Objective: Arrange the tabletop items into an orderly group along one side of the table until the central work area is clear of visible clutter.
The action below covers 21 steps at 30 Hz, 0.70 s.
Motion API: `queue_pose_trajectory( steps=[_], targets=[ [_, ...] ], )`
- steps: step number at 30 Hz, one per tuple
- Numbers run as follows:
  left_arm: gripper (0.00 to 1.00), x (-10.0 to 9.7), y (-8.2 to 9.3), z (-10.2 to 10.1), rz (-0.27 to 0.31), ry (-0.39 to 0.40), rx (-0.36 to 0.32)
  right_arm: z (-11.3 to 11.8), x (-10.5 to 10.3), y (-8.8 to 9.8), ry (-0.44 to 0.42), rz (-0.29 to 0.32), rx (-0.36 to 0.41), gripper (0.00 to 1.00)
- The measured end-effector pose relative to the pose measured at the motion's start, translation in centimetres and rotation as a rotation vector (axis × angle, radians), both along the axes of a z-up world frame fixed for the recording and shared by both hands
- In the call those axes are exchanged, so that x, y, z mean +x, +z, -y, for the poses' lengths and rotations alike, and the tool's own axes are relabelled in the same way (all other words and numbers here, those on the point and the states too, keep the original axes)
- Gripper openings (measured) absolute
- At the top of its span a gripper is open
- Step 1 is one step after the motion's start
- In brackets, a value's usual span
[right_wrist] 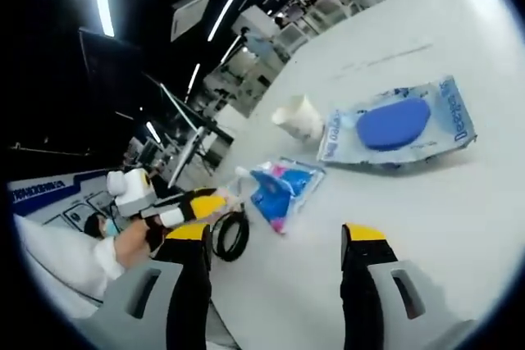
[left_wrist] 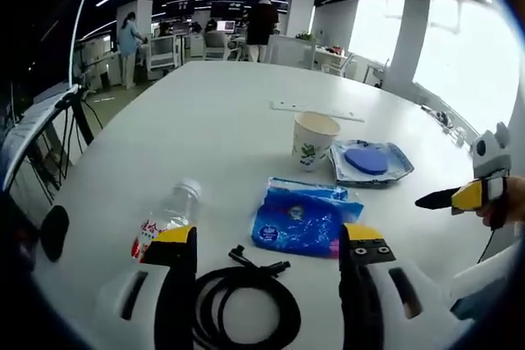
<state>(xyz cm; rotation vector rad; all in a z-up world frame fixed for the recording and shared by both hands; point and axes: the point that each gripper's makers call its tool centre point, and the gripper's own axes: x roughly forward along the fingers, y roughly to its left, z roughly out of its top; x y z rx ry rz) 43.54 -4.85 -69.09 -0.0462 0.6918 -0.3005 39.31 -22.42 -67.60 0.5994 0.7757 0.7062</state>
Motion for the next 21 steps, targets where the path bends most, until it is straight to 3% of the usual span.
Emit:
queue_pose_trajectory(
  steps=[8, 17, 21],
  targets=[
    [0.67, 0.7, -0.5, 0.4, -0.008, -0.051, 0.023, -2.1, 0.5, -0.2, 0.027, -0.025, -0.012, 0.61],
    [0.62, 1.5, -1.3, 1.2, 0.006, -0.118, 0.06, -1.4, -0.6, -1.9, 0.029, -0.04, -0.106, 0.56],
    [0.59, 2.2, -1.9, 1.7, 0.003, -0.132, 0.055, -1.3, -0.9, -2.8, 0.034, -0.076, -0.119, 0.55]
  ],
)
